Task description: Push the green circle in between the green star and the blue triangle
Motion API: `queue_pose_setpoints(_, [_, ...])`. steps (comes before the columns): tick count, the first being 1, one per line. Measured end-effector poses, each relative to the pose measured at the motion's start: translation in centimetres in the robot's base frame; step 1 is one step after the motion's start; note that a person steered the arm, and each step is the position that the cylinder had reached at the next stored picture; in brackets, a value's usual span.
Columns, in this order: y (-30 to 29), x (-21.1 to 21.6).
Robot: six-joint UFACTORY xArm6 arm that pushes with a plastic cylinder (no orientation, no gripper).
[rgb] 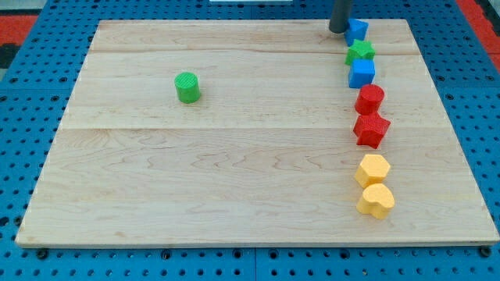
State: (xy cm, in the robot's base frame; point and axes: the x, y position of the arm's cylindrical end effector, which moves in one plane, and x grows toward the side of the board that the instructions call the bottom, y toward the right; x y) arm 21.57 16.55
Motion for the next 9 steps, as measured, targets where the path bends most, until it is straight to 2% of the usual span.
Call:
queue_pose_setpoints(1, [-3.6, 0.0])
queue_pose_setpoints(2, [-16.7, 1.5])
queue_pose_setpoints(3, [-27.7, 5.5])
queue_pose_setpoints(4, [-36.3, 10.4])
queue_pose_setpoints(5, [-39.3, 15.2])
queue_pose_setpoints(6, [-33.3, 16.3])
queue_pose_setpoints(8, [-20.9, 13.4])
queue_pose_setpoints(9, [-17.2, 14.3])
